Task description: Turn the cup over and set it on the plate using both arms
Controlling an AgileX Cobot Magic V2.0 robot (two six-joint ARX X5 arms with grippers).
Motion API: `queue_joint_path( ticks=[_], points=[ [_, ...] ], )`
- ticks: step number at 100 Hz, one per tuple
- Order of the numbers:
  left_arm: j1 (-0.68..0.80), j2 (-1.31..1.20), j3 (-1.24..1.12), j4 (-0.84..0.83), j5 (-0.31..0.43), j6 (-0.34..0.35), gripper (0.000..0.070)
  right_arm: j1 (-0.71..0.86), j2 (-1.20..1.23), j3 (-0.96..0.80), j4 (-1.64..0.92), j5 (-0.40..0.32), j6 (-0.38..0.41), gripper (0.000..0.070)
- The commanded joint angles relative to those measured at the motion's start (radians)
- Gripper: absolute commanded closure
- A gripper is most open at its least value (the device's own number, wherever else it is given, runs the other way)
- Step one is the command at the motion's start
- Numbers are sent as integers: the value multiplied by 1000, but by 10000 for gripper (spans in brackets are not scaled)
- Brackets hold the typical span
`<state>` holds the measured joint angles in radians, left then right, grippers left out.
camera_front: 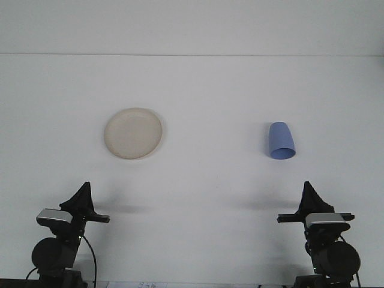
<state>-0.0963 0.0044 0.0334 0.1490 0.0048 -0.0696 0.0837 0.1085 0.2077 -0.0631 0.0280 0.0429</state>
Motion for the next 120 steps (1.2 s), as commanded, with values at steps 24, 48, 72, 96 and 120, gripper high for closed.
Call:
queue_joint_path(
  ticks=[24,48,72,96,120],
  points=[
    [0,-1,-19,10,3,-2,688,2,404,342,-200,-5,-82,700],
    [0,-1,-19,10,3,-2,688,-1,595,394,-68,15,-53,484],
    [0,-1,-19,10,3,-2,688,-1,717,324,88,111,-23,369],
    [0,-1,-19,10,3,-2,688,-21,839,157,373,111,-23,369],
    [0,-1,-19,10,3,-2,688,-100,1006,116,594,51,-43,365]
  ],
)
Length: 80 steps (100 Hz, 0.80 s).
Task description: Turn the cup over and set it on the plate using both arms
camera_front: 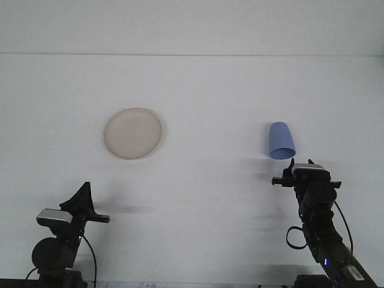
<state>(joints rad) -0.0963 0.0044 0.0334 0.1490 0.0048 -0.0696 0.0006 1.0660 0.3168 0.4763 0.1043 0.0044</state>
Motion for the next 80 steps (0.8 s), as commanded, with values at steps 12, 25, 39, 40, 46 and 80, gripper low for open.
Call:
queue_joint_path(
  ticks=[12,25,39,40,46,80],
  points=[
    [0,-1,-19,10,3,-2,688,-69,167,6,180,-109,1,365],
    [0,-1,-19,10,3,-2,688,-101,290,9,277,-139,10,365],
    [0,-1,-19,10,3,-2,688,-118,392,29,402,-187,14,365],
    [0,-1,-19,10,3,-2,688,-119,398,33,407,-187,14,365],
    [0,-1,-19,10,3,-2,688,-120,434,63,412,-185,7,365],
    [0,-1,-19,10,3,-2,688,-147,618,258,382,-336,-5,697]
  ],
)
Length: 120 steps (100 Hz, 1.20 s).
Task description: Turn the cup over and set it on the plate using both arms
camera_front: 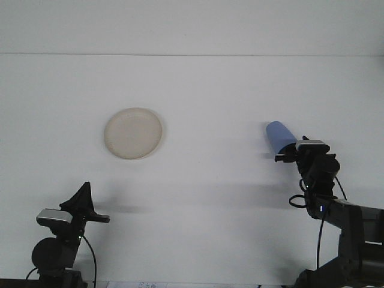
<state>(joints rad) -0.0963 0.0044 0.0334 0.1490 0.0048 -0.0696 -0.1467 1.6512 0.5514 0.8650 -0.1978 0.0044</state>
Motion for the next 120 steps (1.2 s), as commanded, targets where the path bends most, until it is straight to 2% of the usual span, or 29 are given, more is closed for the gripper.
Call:
queue_joint_path(
  ticks=[1,20,31,46,55,71,93,99,107,114,120],
  points=[
    [0,-1,-19,10,3,-2,688,0,36,26,-8,-41,-5,700],
    [0,-1,-19,10,3,-2,688,11,9,37,-25,-121,20,696],
    [0,-1,-19,10,3,-2,688,42,-71,38,-82,-128,21,697],
    [0,-1,-19,10,3,-2,688,116,-258,42,-266,-127,18,697],
    [0,-1,-19,10,3,-2,688,179,-391,86,-491,-127,18,697],
    [0,-1,-19,10,3,-2,688,321,-512,337,-1078,-107,-24,697],
    [0,-1,-19,10,3,-2,688,489,-390,780,-1738,-82,-98,697],
    [0,-1,-19,10,3,-2,688,533,-323,877,-1871,-73,-134,697],
    [0,-1,-19,10,3,-2,688,595,-236,976,-2004,-10,-163,697],
    [0,-1,-19,10,3,-2,688,649,-160,1040,-2074,40,-166,697],
    [0,-1,-19,10,3,-2,688,684,-105,1076,-2101,45,-167,697]
  ],
)
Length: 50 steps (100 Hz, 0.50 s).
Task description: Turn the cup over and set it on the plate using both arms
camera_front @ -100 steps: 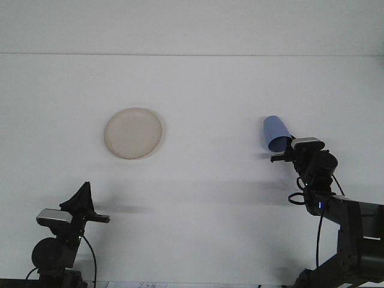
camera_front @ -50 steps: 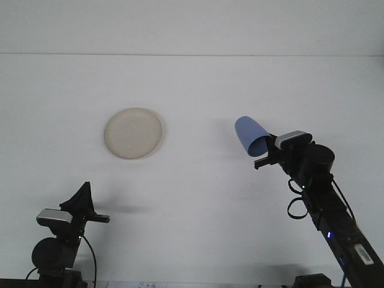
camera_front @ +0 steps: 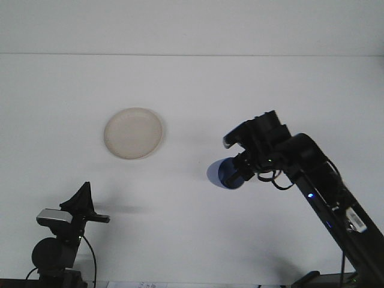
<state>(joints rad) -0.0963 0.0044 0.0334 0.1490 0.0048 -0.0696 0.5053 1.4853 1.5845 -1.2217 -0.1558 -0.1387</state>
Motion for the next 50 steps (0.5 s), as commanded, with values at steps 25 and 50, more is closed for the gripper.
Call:
queue_joint_path(
  ticks=[25,50],
  points=[
    [0,-1,-19,10,3,-2,688,148,233,100,-84,17,-37,697],
    [0,-1,-19,10,3,-2,688,194,323,100,-108,33,-39,697]
  ],
)
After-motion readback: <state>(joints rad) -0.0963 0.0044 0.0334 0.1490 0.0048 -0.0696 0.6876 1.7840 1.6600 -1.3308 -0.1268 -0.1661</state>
